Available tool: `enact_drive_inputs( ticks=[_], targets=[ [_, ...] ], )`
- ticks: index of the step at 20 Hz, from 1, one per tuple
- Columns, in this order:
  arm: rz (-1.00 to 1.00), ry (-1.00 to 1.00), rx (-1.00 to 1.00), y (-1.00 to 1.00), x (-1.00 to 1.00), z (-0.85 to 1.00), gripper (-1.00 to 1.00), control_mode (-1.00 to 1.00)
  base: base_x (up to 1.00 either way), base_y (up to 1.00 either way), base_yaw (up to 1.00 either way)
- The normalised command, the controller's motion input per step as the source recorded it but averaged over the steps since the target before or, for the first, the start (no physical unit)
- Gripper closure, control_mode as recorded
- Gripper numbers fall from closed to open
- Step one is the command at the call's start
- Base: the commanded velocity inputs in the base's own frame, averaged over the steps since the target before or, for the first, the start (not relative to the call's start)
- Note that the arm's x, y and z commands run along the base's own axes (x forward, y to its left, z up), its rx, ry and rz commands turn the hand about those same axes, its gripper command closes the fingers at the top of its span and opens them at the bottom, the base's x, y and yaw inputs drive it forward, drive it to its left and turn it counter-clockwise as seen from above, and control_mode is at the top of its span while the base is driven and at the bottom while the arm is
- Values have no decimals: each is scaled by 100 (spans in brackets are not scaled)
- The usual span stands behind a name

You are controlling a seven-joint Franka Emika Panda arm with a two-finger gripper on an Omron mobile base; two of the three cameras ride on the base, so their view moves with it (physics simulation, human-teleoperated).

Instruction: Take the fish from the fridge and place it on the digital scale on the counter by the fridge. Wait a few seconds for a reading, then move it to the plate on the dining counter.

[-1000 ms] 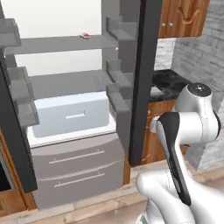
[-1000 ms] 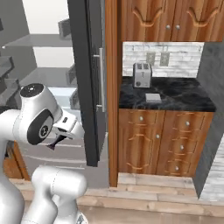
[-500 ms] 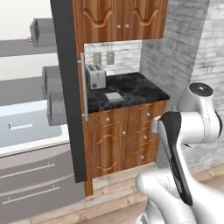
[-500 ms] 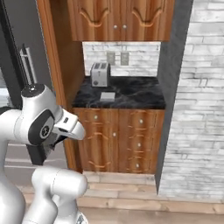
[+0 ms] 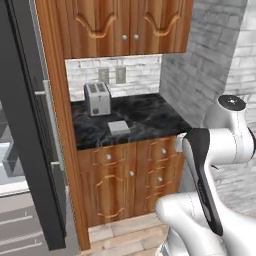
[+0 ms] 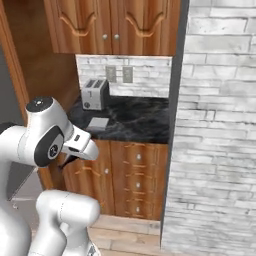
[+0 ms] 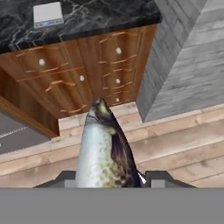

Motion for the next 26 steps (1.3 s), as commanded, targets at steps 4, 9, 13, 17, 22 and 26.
enact_drive_inputs(
  ticks=[4, 9, 13, 17, 22, 26],
  targets=[
    [0, 0, 0, 0, 0, 0, 100, 100, 80, -18, 22],
    [0, 0, 0, 0, 0, 0, 100, 100, 76, 0, 28],
    [0, 0, 0, 0, 0, 0, 100, 100, 74, -4, 31],
    [0, 0, 0, 0, 0, 0, 100, 100, 64, -1, 32],
    [25, 11, 14, -4, 34, -30, 100, -100, 10, 0, 7],
    [27, 9, 13, -6, 58, -53, 100, -100, 0, 0, 0]
  ],
)
